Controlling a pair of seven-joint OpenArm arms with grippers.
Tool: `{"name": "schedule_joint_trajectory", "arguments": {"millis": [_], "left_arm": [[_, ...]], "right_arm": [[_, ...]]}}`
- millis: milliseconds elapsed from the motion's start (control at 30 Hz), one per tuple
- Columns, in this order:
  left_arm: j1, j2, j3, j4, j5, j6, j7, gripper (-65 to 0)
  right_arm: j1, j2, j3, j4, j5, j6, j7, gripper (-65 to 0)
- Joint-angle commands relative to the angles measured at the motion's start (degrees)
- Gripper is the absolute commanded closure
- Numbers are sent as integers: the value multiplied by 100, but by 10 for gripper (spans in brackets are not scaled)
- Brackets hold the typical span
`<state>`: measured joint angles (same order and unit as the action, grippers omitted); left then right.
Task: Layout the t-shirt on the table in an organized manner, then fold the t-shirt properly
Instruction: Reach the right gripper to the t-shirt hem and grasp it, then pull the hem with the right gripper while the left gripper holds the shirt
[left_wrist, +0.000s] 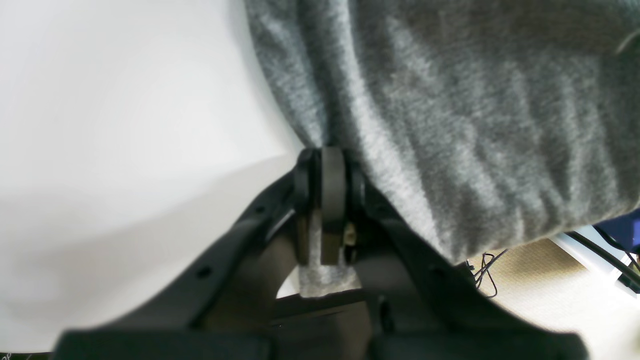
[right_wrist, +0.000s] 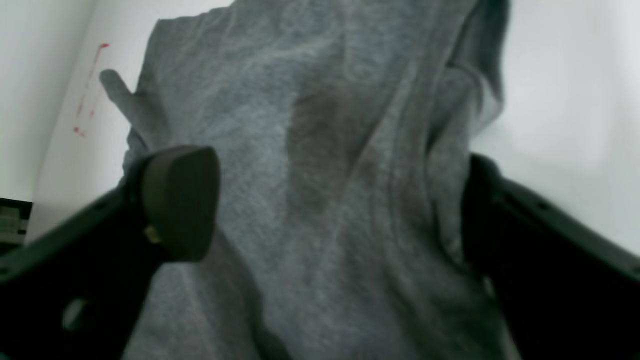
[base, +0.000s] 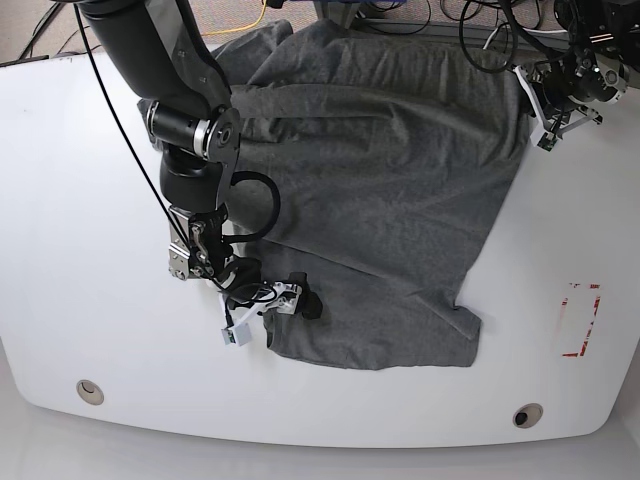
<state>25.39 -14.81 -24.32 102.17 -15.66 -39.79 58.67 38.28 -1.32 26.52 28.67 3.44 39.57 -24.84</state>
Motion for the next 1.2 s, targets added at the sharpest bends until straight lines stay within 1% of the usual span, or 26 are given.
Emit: {"name": "schedule_joint_trajectory", "arguments": {"millis": [0, 33, 67, 133, 167, 200, 233, 300, 367, 433, 467, 533, 667, 800, 933, 1067, 1167], "left_arm": [[50, -53, -8, 20, 129, -21, 194, 0], [50, -53, -8, 20, 129, -21, 194, 0], [50, -53, -8, 20, 129, -21, 194, 0], [50, -53, -8, 20, 129, -21, 194, 0], [50, -53, -8, 12, 129, -21, 194, 0], [42, -53, -8, 3, 129, -21, 194, 0], [24, -62, -8, -6, 137, -21, 194, 0], [15, -88, 10, -6, 137, -21, 194, 0], [-2, -168, 54, -15, 208, -21, 194, 0], [-64, -194, 221, -85, 340, -21, 185, 0], [-143, -194, 291, -120, 401, -21, 185, 0], [-354, -238, 388, -252, 551, -21, 185, 0], [-829, -308, 555, -630, 814, -21, 185, 0], [-1286, -396, 687, -999, 955, -21, 185, 0], [-1866, -537, 1003, -1465, 1008, -21, 185, 0], [-2271, -695, 1355, -1773, 1008, -21, 185, 0], [-2578, -774, 1627, -1984, 1008, -21, 185, 0]], "right_arm": [[176, -39, -11, 57, 56, 43, 27, -484], [176, -57, -11, 57, 56, 43, 27, -445], [176, -74, -11, 65, 56, 43, 27, -388], [185, -74, -11, 65, 56, 43, 27, -296], [185, -74, -11, 74, 47, 43, 27, -211], [185, -66, -11, 74, 47, 43, 27, -184], [185, -39, -11, 74, 47, 43, 18, -98], [185, -22, -11, 74, 47, 43, 9, -3], [185, 58, -19, 74, 47, 43, 1, 0], [159, 181, -11, 74, 47, 43, -8, -19], [159, 233, -11, 74, 47, 43, -8, -17], [123, 365, -2, 74, 47, 43, -8, 0], [-140, 673, -2, 144, 109, 43, -8, 0], [-395, 858, -2, 487, 109, 43, -87, 0], [-844, 1025, 25, 1226, 109, 43, -615, 0], [-1283, 1042, 25, 2052, 109, 43, -1046, 0], [-1652, 1033, 25, 2817, 117, 43, -1468, 0]]}}
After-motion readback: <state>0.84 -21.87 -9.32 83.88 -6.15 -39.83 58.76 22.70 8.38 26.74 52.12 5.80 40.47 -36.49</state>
